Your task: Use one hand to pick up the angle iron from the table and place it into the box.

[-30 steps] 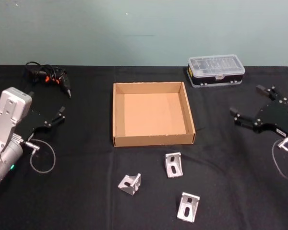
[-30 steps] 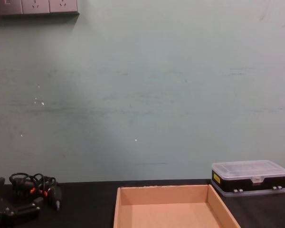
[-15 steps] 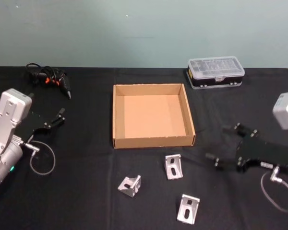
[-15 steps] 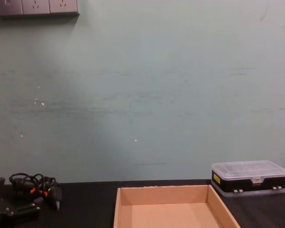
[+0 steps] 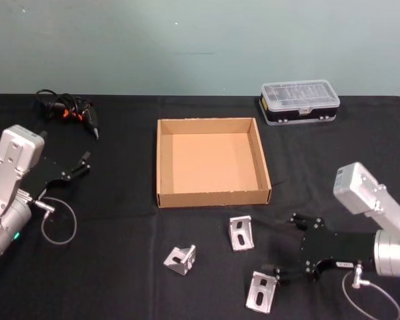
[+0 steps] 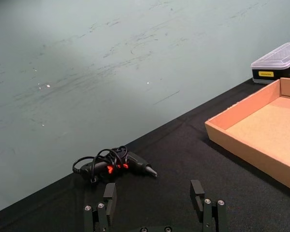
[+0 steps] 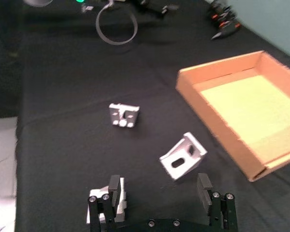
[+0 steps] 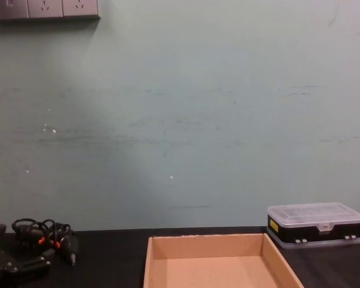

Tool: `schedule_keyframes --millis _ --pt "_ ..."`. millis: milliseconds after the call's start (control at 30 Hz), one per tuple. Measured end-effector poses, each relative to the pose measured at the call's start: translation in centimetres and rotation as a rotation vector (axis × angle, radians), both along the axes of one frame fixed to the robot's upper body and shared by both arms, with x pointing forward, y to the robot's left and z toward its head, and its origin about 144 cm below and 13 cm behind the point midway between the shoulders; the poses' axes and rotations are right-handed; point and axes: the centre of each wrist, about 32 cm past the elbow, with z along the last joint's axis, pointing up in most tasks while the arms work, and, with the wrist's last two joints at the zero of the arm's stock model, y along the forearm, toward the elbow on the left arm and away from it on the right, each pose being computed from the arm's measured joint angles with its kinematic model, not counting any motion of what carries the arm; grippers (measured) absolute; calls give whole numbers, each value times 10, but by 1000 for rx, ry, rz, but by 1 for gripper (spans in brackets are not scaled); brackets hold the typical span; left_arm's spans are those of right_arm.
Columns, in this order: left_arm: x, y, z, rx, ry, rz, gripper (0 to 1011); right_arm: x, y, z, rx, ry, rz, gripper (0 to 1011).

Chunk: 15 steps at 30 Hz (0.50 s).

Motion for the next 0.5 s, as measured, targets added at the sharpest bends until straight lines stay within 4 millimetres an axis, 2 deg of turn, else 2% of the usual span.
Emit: schedule_keyframes --millis 500 --pt "0 0 0 0 0 0 1000 2 13 -11 -56 65 84 1002"
